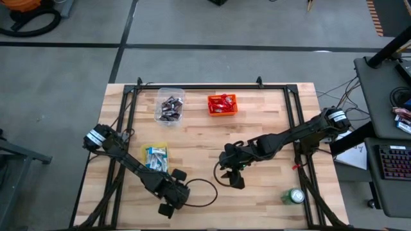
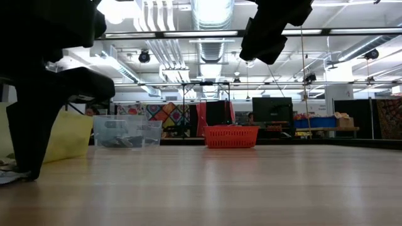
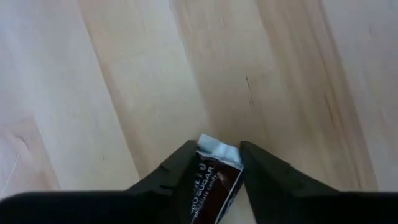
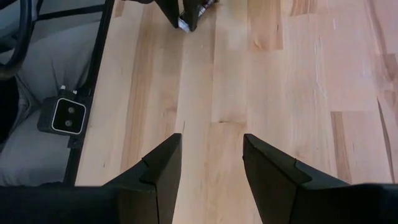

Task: Sort candy
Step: Put the brown candy into the transparent bin

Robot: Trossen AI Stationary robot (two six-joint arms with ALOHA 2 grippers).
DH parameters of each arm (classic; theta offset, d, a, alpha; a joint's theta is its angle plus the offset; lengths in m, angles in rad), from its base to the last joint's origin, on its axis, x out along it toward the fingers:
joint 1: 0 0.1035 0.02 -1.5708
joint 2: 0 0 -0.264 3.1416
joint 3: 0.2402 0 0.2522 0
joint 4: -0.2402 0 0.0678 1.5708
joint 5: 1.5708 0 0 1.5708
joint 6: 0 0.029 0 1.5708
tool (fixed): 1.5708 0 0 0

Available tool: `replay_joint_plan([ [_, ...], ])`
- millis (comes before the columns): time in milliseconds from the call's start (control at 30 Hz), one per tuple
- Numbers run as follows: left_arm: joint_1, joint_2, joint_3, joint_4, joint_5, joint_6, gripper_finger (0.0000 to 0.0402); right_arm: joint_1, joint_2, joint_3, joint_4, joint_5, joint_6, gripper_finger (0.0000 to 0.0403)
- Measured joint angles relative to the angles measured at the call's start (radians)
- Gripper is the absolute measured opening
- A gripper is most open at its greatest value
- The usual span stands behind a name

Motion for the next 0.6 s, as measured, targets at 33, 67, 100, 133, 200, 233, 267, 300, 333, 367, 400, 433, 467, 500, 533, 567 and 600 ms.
replay_joint_plan([
  [33, 0.000, 0.000, 0.000, 0.001, 0.001, 0.003, 0.0096, 0.000, 0.000, 0.000, 0.000, 0.000, 0.000, 0.0160],
  [67, 0.000, 0.000, 0.002, 0.001, 0.001, 0.004, 0.0083, 0.000, 0.000, 0.000, 0.000, 0.000, 0.000, 0.0160],
  [100, 0.000, -0.003, 0.004, 0.003, 0.002, 0.005, 0.0070, 0.000, 0.000, 0.000, 0.000, 0.000, 0.000, 0.0160],
  [133, 0.000, -0.005, 0.005, 0.006, 0.005, 0.010, 0.0056, 0.000, 0.000, 0.000, 0.000, 0.000, 0.000, 0.0160],
  [200, 0.000, -0.020, 0.006, 0.005, 0.013, 0.024, 0.0026, 0.000, 0.000, 0.000, 0.000, 0.000, 0.000, 0.0160],
  [233, 0.001, -0.033, 0.007, 0.003, 0.014, 0.031, 0.0014, 0.000, 0.000, 0.000, 0.000, 0.000, 0.001, 0.0160],
  [267, 0.002, -0.048, 0.011, 0.003, 0.013, 0.035, 0.0008, 0.000, 0.001, 0.000, 0.000, 0.000, 0.001, 0.0160],
  [300, 0.003, -0.065, 0.015, 0.007, 0.009, 0.040, 0.0006, 0.000, 0.001, 0.000, 0.000, 0.000, 0.001, 0.0160],
  [333, 0.003, -0.079, 0.018, 0.006, -0.002, 0.047, 0.0007, 0.000, 0.001, 0.000, 0.000, 0.000, 0.001, 0.0160],
  [367, 0.004, -0.095, 0.019, 0.003, -0.016, 0.056, 0.0007, 0.000, 0.001, 0.000, 0.000, 0.000, 0.001, 0.0160],
  [400, 0.004, -0.112, 0.019, 0.004, -0.022, 0.066, 0.0006, 0.002, 0.001, 0.000, 0.000, 0.001, 0.001, 0.0160],
  [433, 0.005, -0.132, 0.021, 0.007, -0.023, 0.078, 0.0003, 0.004, 0.001, 0.000, 0.000, 0.000, 0.002, 0.0160],
  [467, 0.006, -0.154, 0.024, 0.013, -0.026, 0.094, 0.0002, 0.006, 0.001, 0.000, 0.000, 0.001, 0.001, 0.0160],
  [500, 0.006, -0.182, 0.030, 0.021, -0.032, 0.113, 0.0001, 0.009, 0.001, 0.000, 0.000, 0.000, 0.001, 0.0160],
  [533, 0.006, -0.210, 0.036, 0.023, -0.052, 0.133, 0.0001, 0.011, 0.001, 0.000, 0.000, 0.000, 0.001, 0.0160],
  [567, 0.006, -0.239, 0.040, 0.022, -0.083, 0.155, 0.0001, 0.015, 0.001, 0.000, 0.000, 0.000, 0.001, 0.0160],
  [600, 0.006, -0.271, 0.040, 0.017, -0.116, 0.180, 0.0001, 0.018, 0.001, 0.000, 0.000, 0.000, 0.003, 0.0160],
])
